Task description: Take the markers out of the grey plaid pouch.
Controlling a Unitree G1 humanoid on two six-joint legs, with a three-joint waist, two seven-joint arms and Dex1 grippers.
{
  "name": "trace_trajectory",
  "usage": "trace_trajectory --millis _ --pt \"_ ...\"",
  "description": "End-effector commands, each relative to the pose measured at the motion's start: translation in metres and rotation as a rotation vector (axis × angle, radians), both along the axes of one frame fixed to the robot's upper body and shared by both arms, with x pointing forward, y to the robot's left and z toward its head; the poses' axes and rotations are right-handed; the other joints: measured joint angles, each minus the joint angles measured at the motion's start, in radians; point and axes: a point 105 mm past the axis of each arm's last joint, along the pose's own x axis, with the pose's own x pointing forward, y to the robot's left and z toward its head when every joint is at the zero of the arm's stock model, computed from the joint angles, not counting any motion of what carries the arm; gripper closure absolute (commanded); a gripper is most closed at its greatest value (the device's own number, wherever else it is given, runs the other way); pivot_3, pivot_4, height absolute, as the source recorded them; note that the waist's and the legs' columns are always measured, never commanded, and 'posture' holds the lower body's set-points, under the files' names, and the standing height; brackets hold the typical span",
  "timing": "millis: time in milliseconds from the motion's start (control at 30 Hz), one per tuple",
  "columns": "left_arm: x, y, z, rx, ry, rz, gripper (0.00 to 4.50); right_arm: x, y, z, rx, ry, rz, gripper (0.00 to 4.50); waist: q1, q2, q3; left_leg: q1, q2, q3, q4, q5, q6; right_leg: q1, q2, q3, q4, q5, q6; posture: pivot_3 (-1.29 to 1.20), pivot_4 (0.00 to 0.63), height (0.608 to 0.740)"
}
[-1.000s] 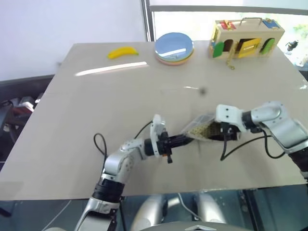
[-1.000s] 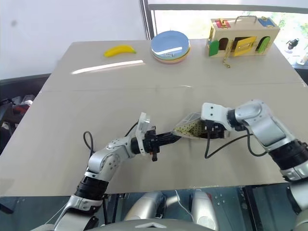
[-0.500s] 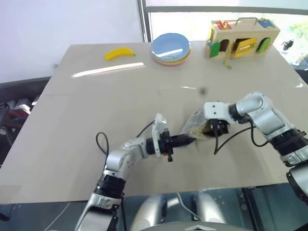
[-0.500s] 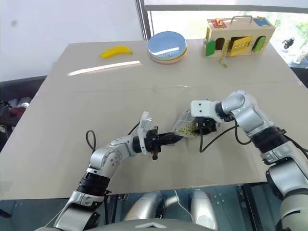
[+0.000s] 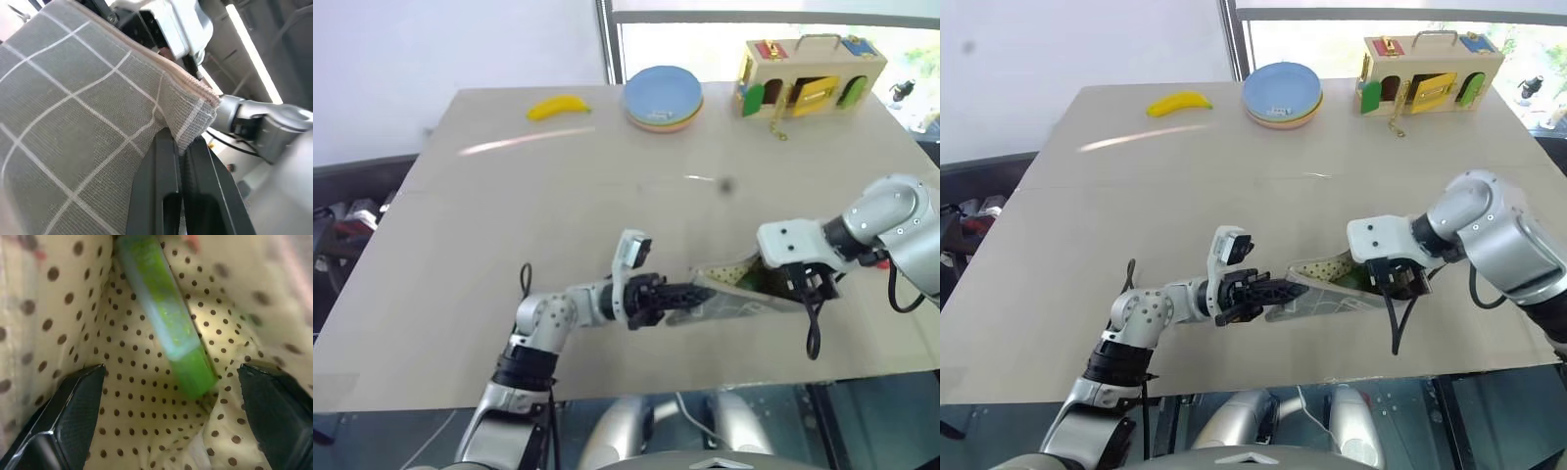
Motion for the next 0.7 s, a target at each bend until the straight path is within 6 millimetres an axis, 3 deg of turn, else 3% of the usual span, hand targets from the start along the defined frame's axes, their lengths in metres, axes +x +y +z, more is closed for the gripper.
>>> trace_trajectory --millis 33,300,700 --pt "0.010 0.008 0.007 -0.061 -0.002 0.006 4.50 -0.011 -0.004 -0.009 -0.055 0.065 -0.009 0.04 0.001 0.000 0.000 0.000 0.000 0.000 0.000 0.000 0.000 0.000 0.000 0.000 0.000 0.000 0.000 0.00 0.150 0.740" --pt "0.019 0.002 -0.028 0.073 -0.212 0.083 4.50 0.004 0.008 -0.030 -0.056 0.027 -0.021 0.04 0.001 0.000 0.000 0.000 0.000 0.000 0.000 0.000 0.000 0.000 0.000 0.000 0.000 0.000 0.000 0.00 0.150 0.740" --pt "-0.001 0.018 -0.049 0.119 -0.344 0.050 4.50 0.008 0.020 -0.052 -0.031 -0.007 -0.048 0.04 -0.005 0.000 0.000 0.001 0.000 0.000 0.000 0.000 0.000 0.000 0.000 0.000 0.000 0.000 0.000 0.00 0.150 0.740"
